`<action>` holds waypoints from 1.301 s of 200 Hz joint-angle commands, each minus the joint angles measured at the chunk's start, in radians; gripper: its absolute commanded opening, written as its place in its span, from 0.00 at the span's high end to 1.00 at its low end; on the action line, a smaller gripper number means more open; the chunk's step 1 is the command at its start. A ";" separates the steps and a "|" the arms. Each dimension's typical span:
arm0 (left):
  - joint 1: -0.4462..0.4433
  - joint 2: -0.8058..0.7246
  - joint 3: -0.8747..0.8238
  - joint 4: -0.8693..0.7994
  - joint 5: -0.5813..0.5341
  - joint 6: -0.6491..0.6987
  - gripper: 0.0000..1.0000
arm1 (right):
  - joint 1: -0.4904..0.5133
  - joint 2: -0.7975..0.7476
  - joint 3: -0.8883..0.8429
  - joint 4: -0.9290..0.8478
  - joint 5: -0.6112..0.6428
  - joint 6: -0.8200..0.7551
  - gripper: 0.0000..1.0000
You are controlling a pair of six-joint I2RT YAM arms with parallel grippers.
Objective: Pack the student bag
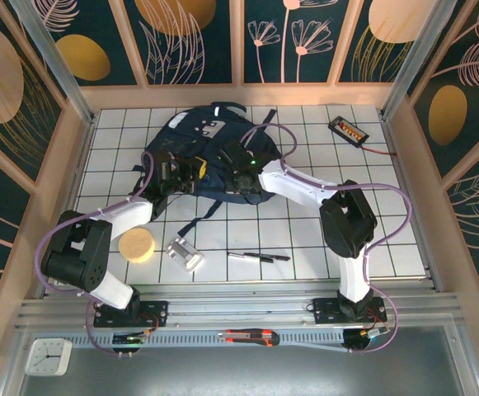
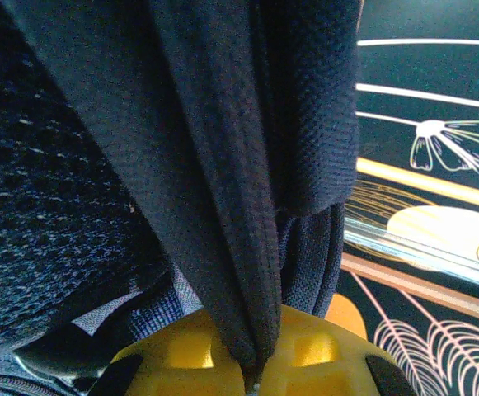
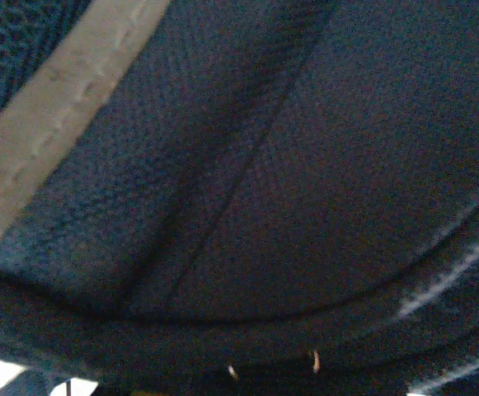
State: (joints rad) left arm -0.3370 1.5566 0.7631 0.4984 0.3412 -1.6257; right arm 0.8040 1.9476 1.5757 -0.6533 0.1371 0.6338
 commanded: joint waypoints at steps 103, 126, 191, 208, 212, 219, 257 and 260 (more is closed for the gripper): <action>0.125 -0.071 0.187 -0.409 0.172 0.512 1.00 | -0.250 -0.221 -0.250 -0.075 -0.147 -0.276 1.00; 0.135 -0.069 0.199 -0.446 0.182 0.556 1.00 | -0.291 -0.215 -0.240 -0.047 -0.171 -0.337 1.00; 0.177 -0.036 0.218 -0.489 0.180 0.621 1.00 | -0.289 -0.229 -0.218 -0.017 -0.293 -0.383 1.00; 0.188 -0.007 0.255 -0.485 0.174 0.640 1.00 | -0.264 -0.247 -0.221 -0.005 -0.329 -0.378 1.00; 0.190 0.002 0.263 -0.482 0.174 0.644 1.00 | -0.263 -0.250 -0.219 -0.003 -0.332 -0.374 1.00; 0.194 0.021 0.282 -0.478 0.172 0.651 1.00 | -0.230 -0.253 -0.215 -0.001 -0.338 -0.362 1.00; 0.220 0.201 0.487 -0.500 0.189 0.714 0.95 | -0.095 -0.170 -0.113 0.031 -0.378 -0.255 1.00; 0.222 0.214 0.497 -0.499 0.196 0.707 0.88 | -0.090 -0.157 -0.102 0.037 -0.384 -0.243 1.00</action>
State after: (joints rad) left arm -0.1604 1.6703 1.1149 -0.0696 0.5915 -0.9890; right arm 0.6483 1.7546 1.3876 -0.5903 -0.2230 0.3050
